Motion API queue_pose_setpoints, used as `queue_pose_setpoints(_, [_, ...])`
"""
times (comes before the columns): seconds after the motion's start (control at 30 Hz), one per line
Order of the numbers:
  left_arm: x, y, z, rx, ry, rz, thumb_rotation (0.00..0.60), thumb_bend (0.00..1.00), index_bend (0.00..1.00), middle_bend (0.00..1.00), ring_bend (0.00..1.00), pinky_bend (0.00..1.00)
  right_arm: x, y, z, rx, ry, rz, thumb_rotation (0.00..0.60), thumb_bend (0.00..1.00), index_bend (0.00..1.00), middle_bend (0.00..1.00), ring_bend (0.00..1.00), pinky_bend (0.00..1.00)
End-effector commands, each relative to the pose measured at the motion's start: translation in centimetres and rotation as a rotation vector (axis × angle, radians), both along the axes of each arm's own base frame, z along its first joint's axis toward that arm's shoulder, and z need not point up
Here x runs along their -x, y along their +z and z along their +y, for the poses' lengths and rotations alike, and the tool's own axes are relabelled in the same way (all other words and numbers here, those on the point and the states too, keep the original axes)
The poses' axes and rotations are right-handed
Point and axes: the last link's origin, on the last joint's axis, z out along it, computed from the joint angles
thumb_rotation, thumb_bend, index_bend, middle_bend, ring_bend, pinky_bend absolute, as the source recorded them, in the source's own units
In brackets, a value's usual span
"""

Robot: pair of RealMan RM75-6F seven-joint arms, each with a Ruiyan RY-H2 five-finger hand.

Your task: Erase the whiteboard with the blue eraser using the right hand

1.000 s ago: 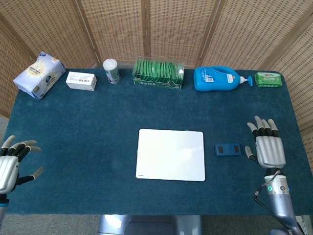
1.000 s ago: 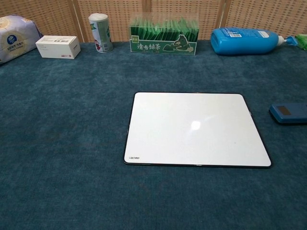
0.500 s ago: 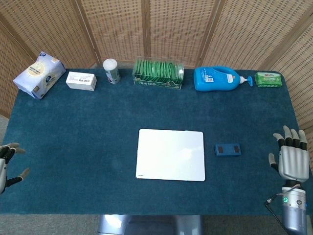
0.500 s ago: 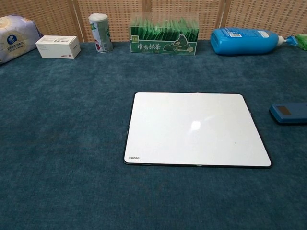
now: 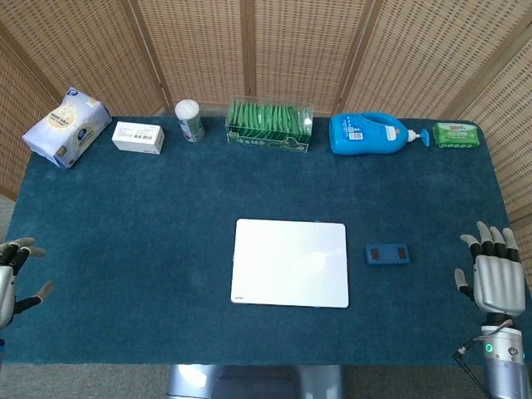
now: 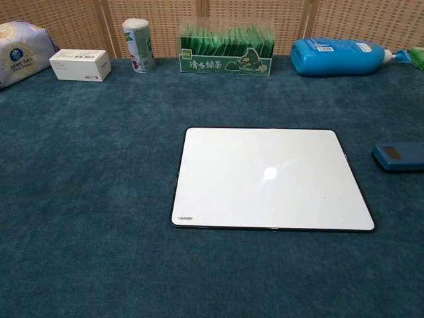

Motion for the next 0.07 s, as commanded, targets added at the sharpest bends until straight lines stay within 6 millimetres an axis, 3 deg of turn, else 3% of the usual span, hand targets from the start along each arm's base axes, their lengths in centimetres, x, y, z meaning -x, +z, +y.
queue_pose_setpoints(0.03, [-0.11,0.00,0.06,-0.001,-0.002,-0.002,0.600,0.26,0.38,0.30,0.27,0.08,0.10,-0.14,-0.07,-0.005,-0.001,-0.002,0.600,0.35,0.24,0.10,0.00,0.00])
queue_pose_setpoints(0.07, [-0.13,-0.07,0.07,0.001,-0.002,0.000,0.600,0.26,0.38,0.30,0.27,0.08,0.15,-0.16,-0.14,-0.006,0.000,-0.003,0.600,0.35,0.24,0.10,0.00,0.00])
